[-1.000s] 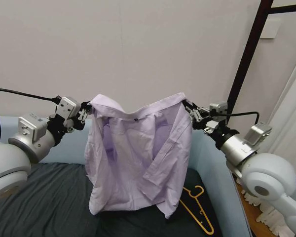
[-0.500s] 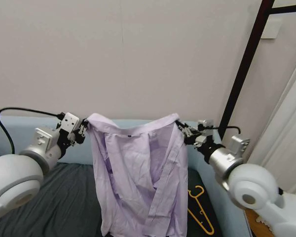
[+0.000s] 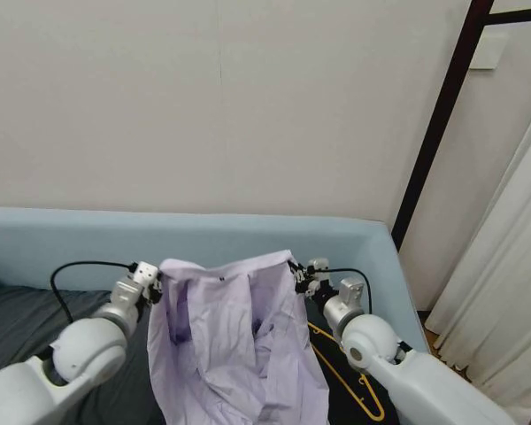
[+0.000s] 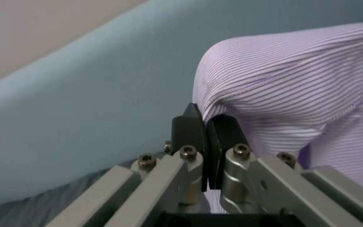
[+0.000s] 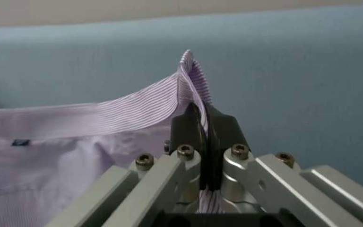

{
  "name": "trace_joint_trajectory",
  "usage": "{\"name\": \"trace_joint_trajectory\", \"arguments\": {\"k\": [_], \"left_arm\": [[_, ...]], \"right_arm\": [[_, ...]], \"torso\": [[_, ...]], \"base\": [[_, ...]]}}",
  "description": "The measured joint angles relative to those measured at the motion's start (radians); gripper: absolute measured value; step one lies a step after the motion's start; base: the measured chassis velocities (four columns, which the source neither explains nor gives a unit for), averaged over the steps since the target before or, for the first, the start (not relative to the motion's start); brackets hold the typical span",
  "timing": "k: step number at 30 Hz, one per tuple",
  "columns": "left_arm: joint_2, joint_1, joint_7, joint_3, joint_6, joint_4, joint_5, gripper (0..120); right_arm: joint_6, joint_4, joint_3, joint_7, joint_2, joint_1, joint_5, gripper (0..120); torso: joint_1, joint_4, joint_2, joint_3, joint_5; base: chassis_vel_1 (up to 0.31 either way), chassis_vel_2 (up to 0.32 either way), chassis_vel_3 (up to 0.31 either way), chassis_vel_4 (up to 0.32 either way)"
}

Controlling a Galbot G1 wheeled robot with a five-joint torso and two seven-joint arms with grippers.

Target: Pick up the clothes from the sofa and hang them on the clothes hanger.

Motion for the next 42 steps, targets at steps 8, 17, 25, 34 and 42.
{"name": "trace_joint_trajectory", "arguments": {"k": [8, 17, 25, 34, 42], "left_arm": [[-0.096, -0.03, 0.024, 0.038, -0.046, 0.15, 0.06, 0], [-0.141, -0.045, 0.044, 0.041, -0.097, 0.218, 0.092, 0], [-0.135, -0.046, 0.049, 0.038, -0.096, 0.21, 0.1, 0], [-0.127, -0.033, 0.048, 0.013, -0.101, 0.232, 0.115, 0], [-0.117, -0.026, 0.044, -0.007, -0.104, 0.244, 0.115, 0]], "right_arm": [[0.022, -0.155, -0.01, -0.022, 0.077, 0.021, -0.048, 0], [0.029, -0.207, 0.004, -0.04, 0.048, 0.019, -0.085, 25], [0.003, -0.18, 0.011, -0.061, -0.004, -0.017, -0.142, 51], [-0.038, -0.105, 0.07, -0.092, -0.074, -0.088, -0.107, 86], [-0.043, -0.058, 0.065, -0.16, -0.127, -0.126, -0.066, 100]], "torso": [[0.0, 0.0004, 0.0, 0.0, 0.0], [0.0, 0.0002, 0.0, 0.0, 0.0], [0.0, 0.0001, 0.0, 0.0, 0.0002], [0.0, 0.0001, 0.0, 0.0, 0.0], [0.0, 0.0003, 0.0, 0.0, 0.0]], "base": [[0.0, 0.0, 0.0, 0.0], [0.0, 0.0, 0.0, 0.0], [0.0, 0.0, 0.0, 0.0], [0.0, 0.0, 0.0, 0.0], [0.0, 0.0, 0.0, 0.0]]}}
